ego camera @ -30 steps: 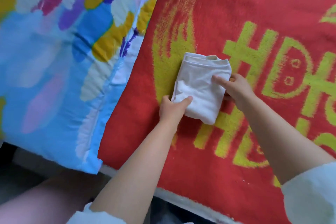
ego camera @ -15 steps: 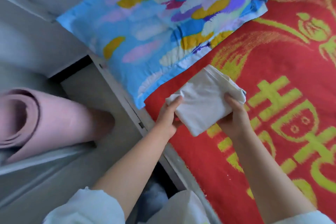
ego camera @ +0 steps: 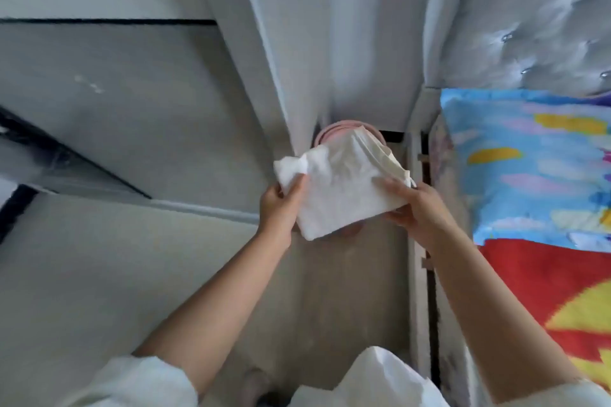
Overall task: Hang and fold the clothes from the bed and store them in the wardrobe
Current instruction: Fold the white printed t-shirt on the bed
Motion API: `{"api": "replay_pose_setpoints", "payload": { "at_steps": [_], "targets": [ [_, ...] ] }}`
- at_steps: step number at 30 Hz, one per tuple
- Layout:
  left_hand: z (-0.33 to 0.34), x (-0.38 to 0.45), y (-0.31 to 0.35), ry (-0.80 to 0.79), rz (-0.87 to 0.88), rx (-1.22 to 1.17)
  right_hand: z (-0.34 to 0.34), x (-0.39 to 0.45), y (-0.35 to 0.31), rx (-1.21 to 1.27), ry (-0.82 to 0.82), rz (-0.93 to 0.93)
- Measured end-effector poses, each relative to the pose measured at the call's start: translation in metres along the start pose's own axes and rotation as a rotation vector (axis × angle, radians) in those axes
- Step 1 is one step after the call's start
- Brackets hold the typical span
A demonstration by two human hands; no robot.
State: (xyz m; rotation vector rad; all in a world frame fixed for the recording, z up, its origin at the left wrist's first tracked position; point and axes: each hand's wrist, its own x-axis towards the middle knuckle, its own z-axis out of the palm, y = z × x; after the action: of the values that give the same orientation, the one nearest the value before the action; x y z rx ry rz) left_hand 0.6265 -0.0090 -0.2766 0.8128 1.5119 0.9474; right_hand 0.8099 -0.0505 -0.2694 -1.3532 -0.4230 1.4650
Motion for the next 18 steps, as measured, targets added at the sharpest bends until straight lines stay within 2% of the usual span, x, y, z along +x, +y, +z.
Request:
{"api": "replay_pose_setpoints", "payload": {
  "at_steps": [3, 9, 12, 18],
  "targets": [
    [-0.125, 0.016, 0.033, 0.129, 0.091, 0.010, 0.123, -0.008, 0.016, -0.052, -0.208, 0.042],
    [-0.346, 0.046, 0.084, 0.381, 0.134, -0.075, 0.362, -0.018, 0.056, -0.121, -0.346, -0.004],
    [-0.416, 0.064, 0.103, 0.393, 0.134, -0.167, 0.446, -0.015, 0.061, -0.162, -0.396, -0.042],
    [-0.549, 0.119, 0.169, 0.562, 0.152, -0.216, 0.622, 0.005, 0.068, -0.199, -0.474, -0.039]
  ]
}}
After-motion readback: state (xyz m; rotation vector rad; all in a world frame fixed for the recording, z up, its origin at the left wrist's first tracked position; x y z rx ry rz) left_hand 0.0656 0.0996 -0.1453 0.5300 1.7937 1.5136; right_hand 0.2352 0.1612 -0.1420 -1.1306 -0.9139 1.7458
